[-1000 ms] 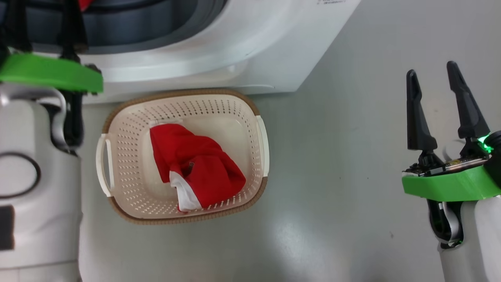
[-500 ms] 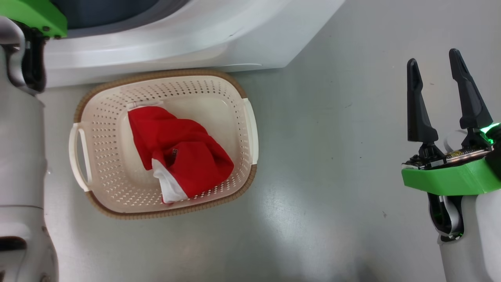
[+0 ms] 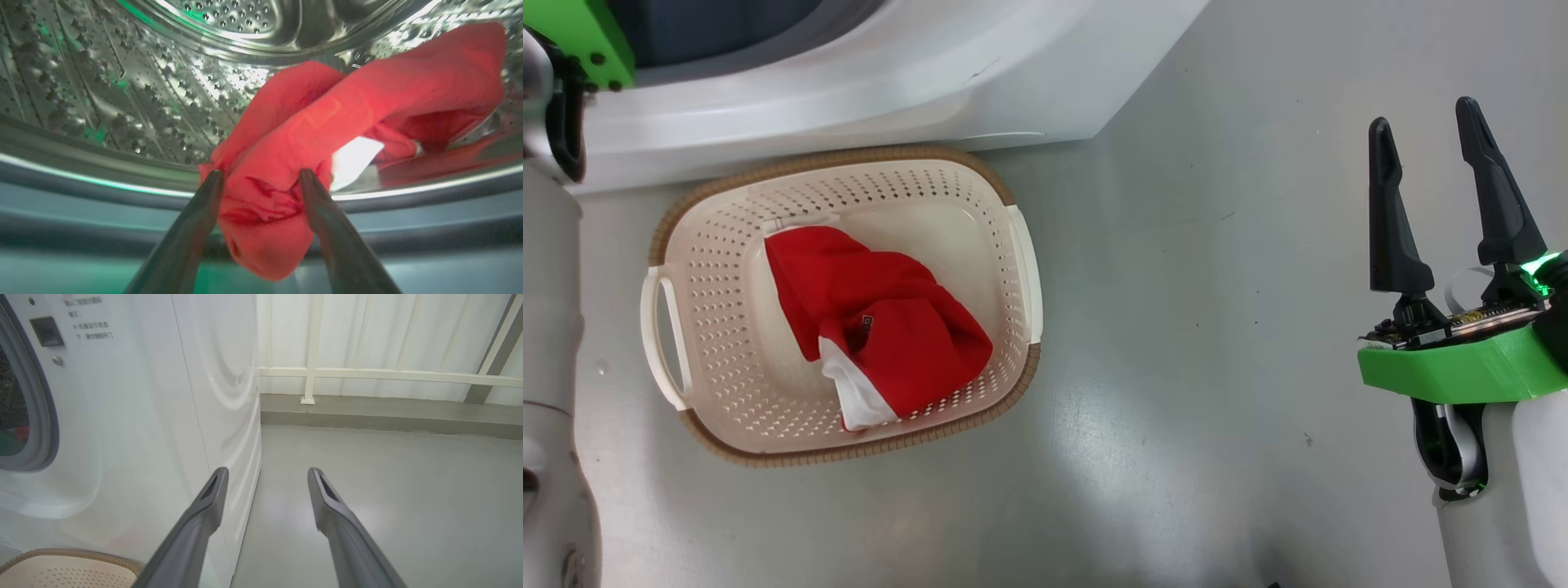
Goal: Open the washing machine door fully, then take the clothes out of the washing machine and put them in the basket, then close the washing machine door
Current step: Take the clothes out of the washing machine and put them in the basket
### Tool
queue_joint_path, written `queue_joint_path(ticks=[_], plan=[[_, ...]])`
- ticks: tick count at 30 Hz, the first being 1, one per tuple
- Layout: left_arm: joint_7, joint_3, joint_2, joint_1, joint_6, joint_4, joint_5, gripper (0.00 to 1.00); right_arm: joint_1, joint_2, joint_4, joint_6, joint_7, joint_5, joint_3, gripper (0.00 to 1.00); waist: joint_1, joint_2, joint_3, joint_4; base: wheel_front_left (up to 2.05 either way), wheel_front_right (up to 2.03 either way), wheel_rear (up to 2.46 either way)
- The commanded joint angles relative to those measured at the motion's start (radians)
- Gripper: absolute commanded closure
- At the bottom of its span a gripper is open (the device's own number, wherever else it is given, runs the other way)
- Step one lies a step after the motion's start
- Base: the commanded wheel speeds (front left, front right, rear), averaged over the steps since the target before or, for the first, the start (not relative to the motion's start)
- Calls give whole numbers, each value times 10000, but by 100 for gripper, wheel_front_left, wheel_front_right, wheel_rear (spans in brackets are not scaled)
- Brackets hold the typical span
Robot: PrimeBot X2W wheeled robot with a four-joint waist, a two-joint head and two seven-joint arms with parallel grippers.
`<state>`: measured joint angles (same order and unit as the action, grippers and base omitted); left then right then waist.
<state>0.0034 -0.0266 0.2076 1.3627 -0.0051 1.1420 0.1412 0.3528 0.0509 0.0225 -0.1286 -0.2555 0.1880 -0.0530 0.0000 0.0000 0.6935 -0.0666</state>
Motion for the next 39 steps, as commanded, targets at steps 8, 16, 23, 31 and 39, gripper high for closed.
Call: queue_joint_path(ticks=[8,16,23,31,39], plan=[[662,-406,776,177,163,293,-369,100,-140,-7,214,-21,-63,208,213,0,0,0,28,-53,0,0,0],[-87,-561,741,113,8,53,-294,100,-101,-7,207,-21,-63,282,170,0,0,0,52,-29,0,0,0],[-1358,-328,644,-58,-315,-313,176,100,-81,-7,151,-21,-63,345,133,0,0,0,9,68,0,0,0],[-2350,-186,538,-409,-584,-823,536,100,-75,-7,94,-21,-63,323,81,0,0,0,-191,198,0,0,0],[-2642,210,401,-1475,-720,-2605,949,100,-120,-7,6,-21,-63,313,77,0,0,0,-684,309,0,0,0]])
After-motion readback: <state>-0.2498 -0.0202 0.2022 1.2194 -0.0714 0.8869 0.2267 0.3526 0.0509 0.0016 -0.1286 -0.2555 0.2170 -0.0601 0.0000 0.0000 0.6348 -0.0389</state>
